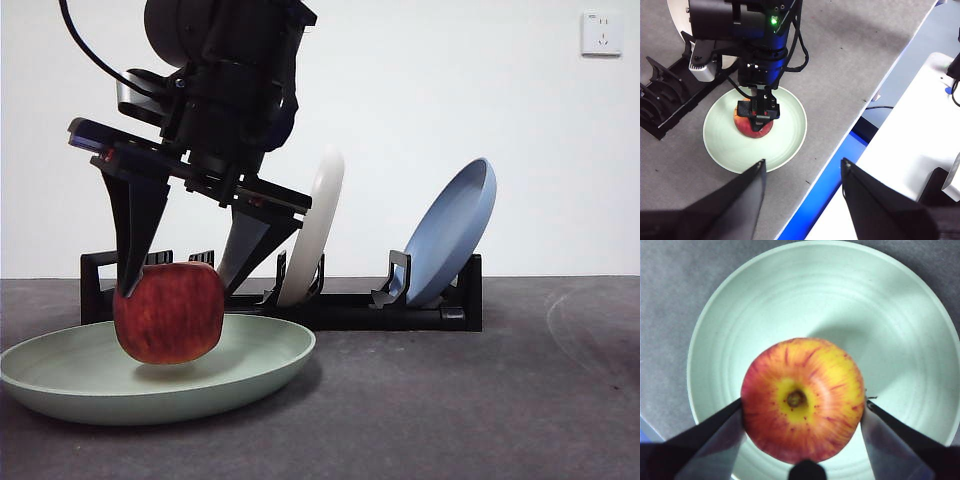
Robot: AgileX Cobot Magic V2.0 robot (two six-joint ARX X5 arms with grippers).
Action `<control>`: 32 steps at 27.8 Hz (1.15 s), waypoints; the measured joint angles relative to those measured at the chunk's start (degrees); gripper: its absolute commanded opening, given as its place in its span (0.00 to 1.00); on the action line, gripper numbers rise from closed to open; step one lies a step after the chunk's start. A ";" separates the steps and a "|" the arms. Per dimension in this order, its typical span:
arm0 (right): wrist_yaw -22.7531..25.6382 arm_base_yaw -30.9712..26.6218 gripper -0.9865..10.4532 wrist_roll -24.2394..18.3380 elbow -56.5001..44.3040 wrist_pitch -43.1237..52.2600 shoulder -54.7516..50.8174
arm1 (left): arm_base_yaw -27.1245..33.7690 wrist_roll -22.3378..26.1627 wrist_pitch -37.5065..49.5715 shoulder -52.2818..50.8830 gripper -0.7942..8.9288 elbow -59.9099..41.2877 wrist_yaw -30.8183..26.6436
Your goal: Take the green plate from the plate rack,put the plate on the table,take the apple from the table,put the apple in the plate
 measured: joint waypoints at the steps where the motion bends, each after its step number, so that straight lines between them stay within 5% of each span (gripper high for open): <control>1: 0.09 0.00 0.07 0.00 0.00 0.09 0.00 | 0.00 0.00 0.00 0.00 0.34 0.00 0.00; 15: 0.31 0.00 0.07 -0.02 0.00 0.09 1.11 | 0.00 0.00 0.00 0.00 0.34 0.00 0.00; 23: 0.31 0.00 0.36 0.00 0.00 0.04 1.11 | 0.00 -0.02 0.00 0.00 0.34 0.00 0.00; 32: -0.37 0.00 0.48 0.00 0.00 -0.09 1.11 | 0.00 -0.42 0.00 0.00 0.34 0.00 0.00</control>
